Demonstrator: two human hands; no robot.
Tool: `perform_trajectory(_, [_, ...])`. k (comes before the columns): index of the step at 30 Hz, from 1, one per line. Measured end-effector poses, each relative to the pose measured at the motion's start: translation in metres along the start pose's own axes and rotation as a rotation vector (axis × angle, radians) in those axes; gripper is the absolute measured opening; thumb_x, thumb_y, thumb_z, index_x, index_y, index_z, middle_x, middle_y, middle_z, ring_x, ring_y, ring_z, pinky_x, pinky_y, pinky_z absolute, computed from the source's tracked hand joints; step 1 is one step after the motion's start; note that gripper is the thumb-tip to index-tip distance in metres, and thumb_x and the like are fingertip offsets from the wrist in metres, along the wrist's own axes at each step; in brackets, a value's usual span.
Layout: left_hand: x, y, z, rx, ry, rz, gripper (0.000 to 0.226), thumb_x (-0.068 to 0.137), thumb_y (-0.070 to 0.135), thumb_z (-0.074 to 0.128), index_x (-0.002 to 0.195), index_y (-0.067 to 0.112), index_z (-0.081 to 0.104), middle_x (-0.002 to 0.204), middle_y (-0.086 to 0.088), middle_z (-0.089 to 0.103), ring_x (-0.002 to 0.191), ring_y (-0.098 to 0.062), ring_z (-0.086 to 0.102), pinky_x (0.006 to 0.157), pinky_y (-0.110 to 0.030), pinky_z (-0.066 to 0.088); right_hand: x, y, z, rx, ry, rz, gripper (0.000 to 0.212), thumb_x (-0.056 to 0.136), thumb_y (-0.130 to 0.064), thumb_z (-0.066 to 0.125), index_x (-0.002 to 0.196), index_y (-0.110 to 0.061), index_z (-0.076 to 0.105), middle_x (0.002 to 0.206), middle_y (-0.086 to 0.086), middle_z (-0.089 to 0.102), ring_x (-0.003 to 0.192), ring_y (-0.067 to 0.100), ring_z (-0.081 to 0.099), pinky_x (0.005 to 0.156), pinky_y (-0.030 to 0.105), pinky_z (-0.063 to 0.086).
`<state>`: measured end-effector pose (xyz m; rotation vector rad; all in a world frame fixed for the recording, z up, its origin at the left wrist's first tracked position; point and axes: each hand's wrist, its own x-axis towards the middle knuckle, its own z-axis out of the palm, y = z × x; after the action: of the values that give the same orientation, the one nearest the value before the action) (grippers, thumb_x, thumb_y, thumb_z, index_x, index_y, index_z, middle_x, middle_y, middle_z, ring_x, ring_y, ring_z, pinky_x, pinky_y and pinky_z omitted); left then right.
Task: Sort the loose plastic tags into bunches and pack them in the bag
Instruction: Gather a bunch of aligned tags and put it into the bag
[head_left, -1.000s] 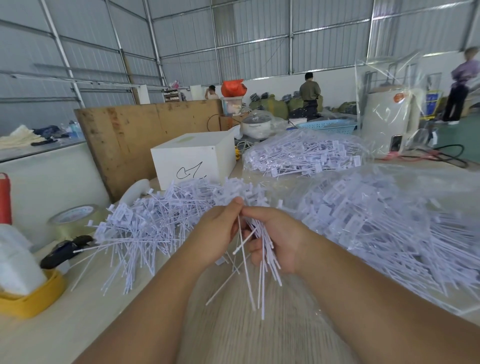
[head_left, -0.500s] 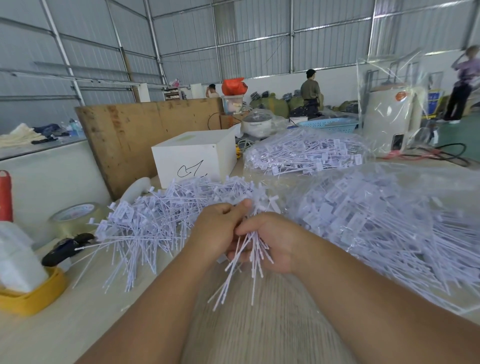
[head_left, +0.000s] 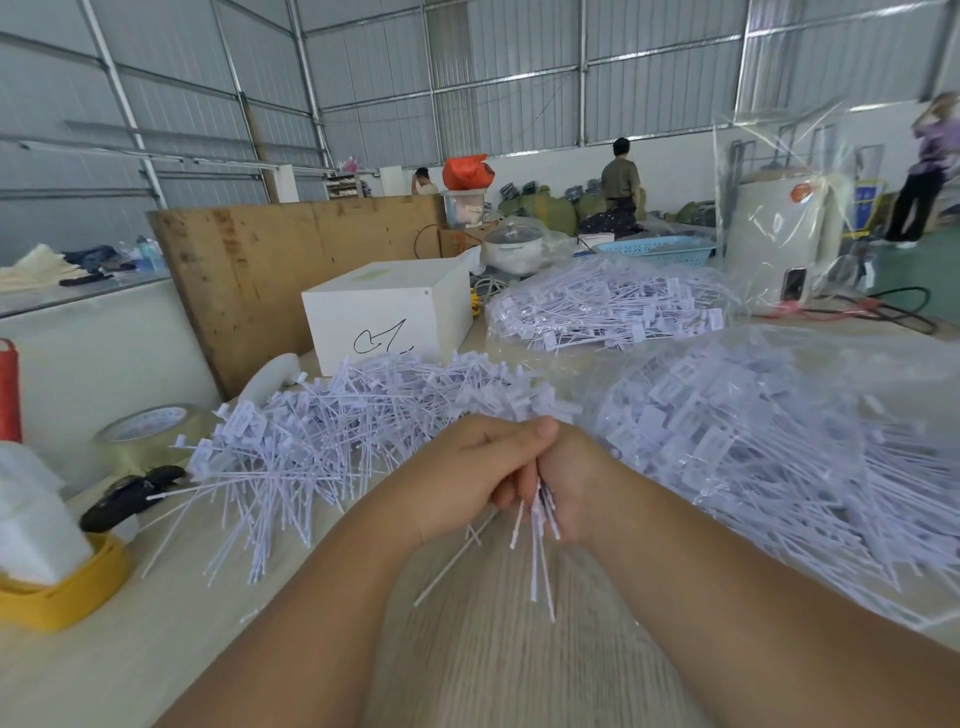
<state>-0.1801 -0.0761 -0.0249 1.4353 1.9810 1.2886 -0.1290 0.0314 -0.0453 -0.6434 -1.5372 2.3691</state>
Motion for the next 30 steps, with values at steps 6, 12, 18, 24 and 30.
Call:
perform_trajectory(6, [0.013,-0.026,-0.024,0.155,0.684,0.007,0.014,0.098,0.035,0.052,0.092,0.035,0.065,0.101,0.016,0.063,0.092,0.004,0.057,0.075,-0.012,0.04,0.005,-0.002,-0.002,-0.094,0.193,0.02,0.029,0.084,-0.005,0.05,0.056,-0.009,0.045,0.049,0.004,0.04,0.032,0.014,0.036,0.04,0.021,0.033])
perform_trajectory(12, [0.022,-0.076,-0.035,0.921,0.475,-0.483,0.065,0.092,0.033,0.054,0.15,0.019,0.027,0.157,-0.007,0.02,0.142,-0.032,0.018,0.114,-0.047,0.021,0.003,0.002,0.003,0.011,0.12,0.073,0.016,0.088,0.001,0.043,0.074,-0.004,0.048,0.06,0.012,0.047,0.045,0.02,0.046,0.044,0.029,0.05])
perform_trajectory(18, [0.029,-0.07,-0.026,0.897,0.417,-0.44,0.031,0.09,0.01,0.049,0.12,0.017,0.054,0.117,-0.01,0.054,0.106,-0.03,0.054,0.081,-0.043,0.05,0.006,0.005,0.003,-0.162,0.142,0.088,0.012,0.081,0.002,0.047,0.07,0.0,0.051,0.08,0.016,0.044,0.05,0.024,0.043,0.07,0.04,0.049])
perform_trajectory(24, [0.028,-0.053,-0.015,0.676,0.491,-0.28,0.008,0.086,0.009,0.053,0.084,0.014,0.058,0.083,-0.003,0.057,0.07,-0.015,0.053,0.057,-0.03,0.039,0.009,0.009,0.001,-0.113,0.111,0.074,0.009,0.078,0.001,0.048,0.072,-0.005,0.052,0.068,0.013,0.043,0.047,0.023,0.047,0.054,0.033,0.053])
perform_trajectory(30, [0.023,-0.042,-0.011,0.58,0.425,-0.189,0.017,0.086,0.026,0.066,0.073,0.029,0.055,0.077,0.011,0.058,0.069,-0.003,0.053,0.054,-0.023,0.037,0.009,0.007,0.002,-0.072,0.113,0.03,0.013,0.08,0.004,0.048,0.073,-0.003,0.056,0.06,0.012,0.051,0.047,0.023,0.055,0.057,0.038,0.06])
